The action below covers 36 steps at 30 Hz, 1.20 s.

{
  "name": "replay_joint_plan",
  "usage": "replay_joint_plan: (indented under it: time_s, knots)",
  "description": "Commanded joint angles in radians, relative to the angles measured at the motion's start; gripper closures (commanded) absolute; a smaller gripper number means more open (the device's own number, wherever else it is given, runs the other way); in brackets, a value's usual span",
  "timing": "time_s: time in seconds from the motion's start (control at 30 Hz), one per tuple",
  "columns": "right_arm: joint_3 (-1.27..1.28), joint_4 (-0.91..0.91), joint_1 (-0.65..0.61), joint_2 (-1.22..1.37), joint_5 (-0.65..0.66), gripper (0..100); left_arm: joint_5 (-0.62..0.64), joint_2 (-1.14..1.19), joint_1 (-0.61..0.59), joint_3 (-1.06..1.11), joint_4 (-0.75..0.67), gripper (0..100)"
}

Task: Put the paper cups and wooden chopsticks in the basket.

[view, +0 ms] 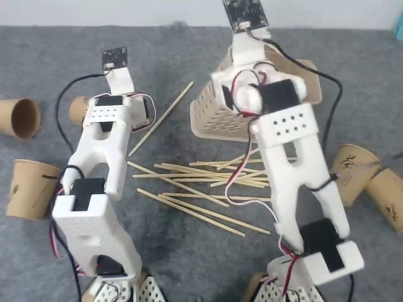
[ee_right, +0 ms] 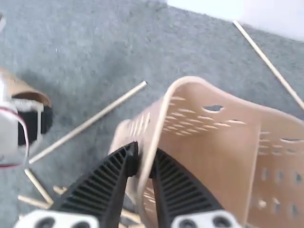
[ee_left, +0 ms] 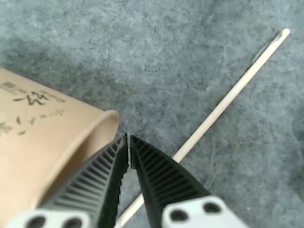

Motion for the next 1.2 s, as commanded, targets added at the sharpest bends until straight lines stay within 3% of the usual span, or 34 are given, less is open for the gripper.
replay_joint_plan:
  time_s: [0.0, 0.37, 0.6, 0.83, 1.17]
  knots:
    - [-0.061, -0.085, -0.016, 0.062, -0.018, 99.1, -0.002, -0.012, -0.005, -0.025, -0.018, 98]
    - [-0.078, -0.185, -0.036, 0.199, -0.021, 97.2, -0.002, -0.012, -0.005, -0.025, -0.020, 98]
    - [-0.262, -0.027, -0.074, 0.183, -0.023, 75.3, -0.002, -0.012, -0.005, -0.025, -0.020, 98]
    - [-0.520, 0.248, -0.065, 0.117, -0.021, 75.6, -0.002, -0.012, -0.005, -0.025, -0.018, 98]
    - [-0.643, 0.435, 0.194, 0.077, -0.015, 75.7, -0.002, -0.012, -0.005, -0.025, -0.017, 98]
